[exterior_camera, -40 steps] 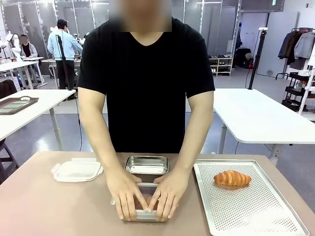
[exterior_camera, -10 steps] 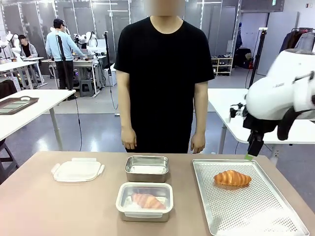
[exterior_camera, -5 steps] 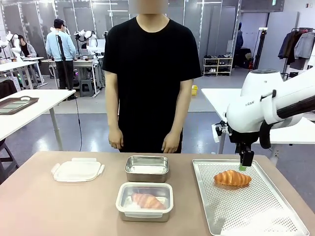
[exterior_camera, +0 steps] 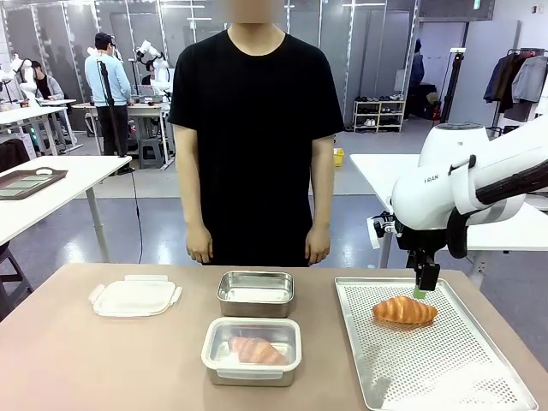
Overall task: Place the bread into the airtight container.
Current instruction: Pick up a Butter Roll and place it into an empty Airtight Container.
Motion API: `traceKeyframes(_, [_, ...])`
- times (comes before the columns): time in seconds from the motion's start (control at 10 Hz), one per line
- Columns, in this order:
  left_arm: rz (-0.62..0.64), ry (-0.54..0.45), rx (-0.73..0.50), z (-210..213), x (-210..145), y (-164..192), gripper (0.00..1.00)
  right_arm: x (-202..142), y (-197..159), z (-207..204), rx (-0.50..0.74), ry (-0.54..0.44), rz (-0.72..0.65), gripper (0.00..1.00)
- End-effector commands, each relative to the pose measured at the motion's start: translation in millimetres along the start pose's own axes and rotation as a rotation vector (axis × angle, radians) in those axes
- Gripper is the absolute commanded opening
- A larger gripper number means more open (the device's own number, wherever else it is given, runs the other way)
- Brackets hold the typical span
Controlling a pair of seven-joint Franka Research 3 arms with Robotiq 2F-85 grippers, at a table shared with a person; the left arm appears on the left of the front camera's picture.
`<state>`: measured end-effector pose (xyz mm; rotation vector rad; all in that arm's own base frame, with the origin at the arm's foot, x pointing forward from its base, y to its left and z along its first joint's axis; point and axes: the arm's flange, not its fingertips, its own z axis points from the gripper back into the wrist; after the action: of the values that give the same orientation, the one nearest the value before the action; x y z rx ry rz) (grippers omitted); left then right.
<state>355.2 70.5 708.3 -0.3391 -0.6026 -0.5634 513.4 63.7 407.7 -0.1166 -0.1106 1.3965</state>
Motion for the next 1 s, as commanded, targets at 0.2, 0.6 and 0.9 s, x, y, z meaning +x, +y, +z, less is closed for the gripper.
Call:
traceKeyframes(0.2, [-0.008,-0.001,-0.008,0.6,-0.3,-0.8,1.00,0.7,-6.5,-13.3,0.025,-0.012,0.059,1.00])
traceKeyframes(0.6, [-0.008,-0.001,-0.008,0.6,-0.3,-0.8,1.00,5.3,-36.6,-55.0,0.030,-0.012,0.094,1.00])
traceKeyframes(0.9, [-0.008,-0.001,-0.008,0.6,-0.3,-0.8,1.00,15.1,-53.2,-71.0,0.028,0.007,0.114,1.00])
